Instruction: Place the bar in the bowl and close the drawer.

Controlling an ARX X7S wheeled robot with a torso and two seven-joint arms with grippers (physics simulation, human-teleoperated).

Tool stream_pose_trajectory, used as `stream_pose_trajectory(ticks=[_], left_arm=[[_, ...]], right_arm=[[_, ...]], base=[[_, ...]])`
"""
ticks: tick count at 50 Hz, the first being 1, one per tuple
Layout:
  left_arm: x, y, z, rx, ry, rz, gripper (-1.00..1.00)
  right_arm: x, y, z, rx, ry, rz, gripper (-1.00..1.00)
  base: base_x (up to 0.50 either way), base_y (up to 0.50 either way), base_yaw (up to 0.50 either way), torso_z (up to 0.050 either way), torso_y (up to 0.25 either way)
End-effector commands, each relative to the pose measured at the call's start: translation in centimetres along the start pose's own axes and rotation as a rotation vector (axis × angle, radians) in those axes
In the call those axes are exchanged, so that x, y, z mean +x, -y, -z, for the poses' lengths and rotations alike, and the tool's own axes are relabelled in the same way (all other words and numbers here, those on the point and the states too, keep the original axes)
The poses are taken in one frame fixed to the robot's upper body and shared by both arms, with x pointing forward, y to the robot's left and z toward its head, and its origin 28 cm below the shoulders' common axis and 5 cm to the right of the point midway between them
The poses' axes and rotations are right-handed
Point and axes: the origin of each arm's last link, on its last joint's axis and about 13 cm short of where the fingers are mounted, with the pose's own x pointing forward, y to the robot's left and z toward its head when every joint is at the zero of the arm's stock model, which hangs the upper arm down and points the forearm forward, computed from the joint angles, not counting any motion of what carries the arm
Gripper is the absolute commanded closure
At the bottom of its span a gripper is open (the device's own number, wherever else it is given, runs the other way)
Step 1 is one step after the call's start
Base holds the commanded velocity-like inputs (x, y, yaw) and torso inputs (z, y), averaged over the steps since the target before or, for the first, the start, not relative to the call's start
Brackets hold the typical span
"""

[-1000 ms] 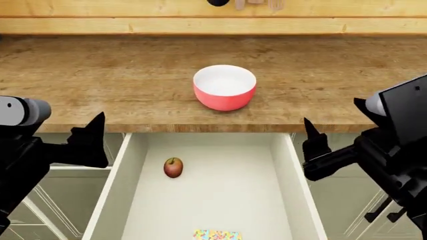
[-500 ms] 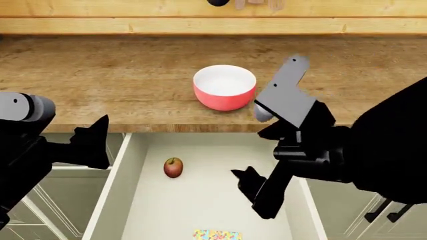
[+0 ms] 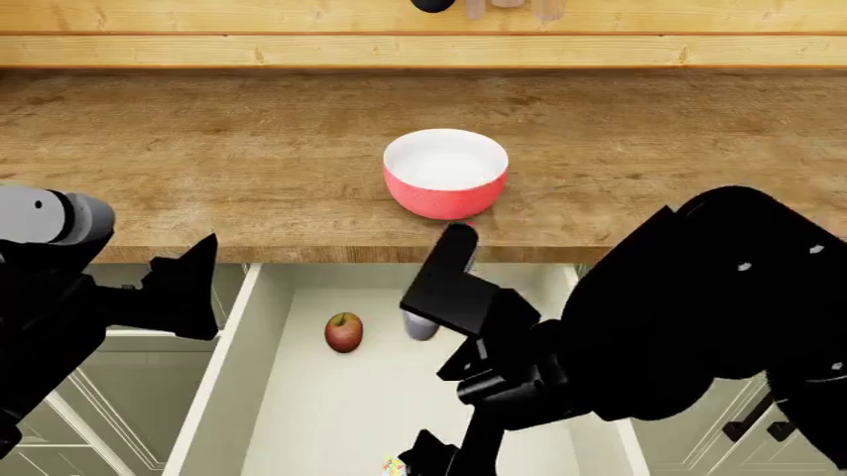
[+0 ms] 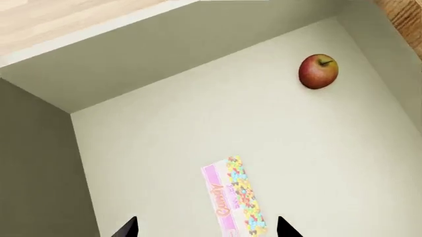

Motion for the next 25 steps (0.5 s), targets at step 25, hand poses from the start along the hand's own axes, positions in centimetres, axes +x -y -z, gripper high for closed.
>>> stream_pose_trajectory(ticks=[25], left_arm=[[0.5, -0.4, 0.8, -0.011, -0.021, -0.004, -1.00]], right_arm=[[9.7, 0.7, 3.8, -0.066, -0.196, 0.058, -1.00]], base=[[0.00, 0.00, 0.00, 0.000, 0.000]])
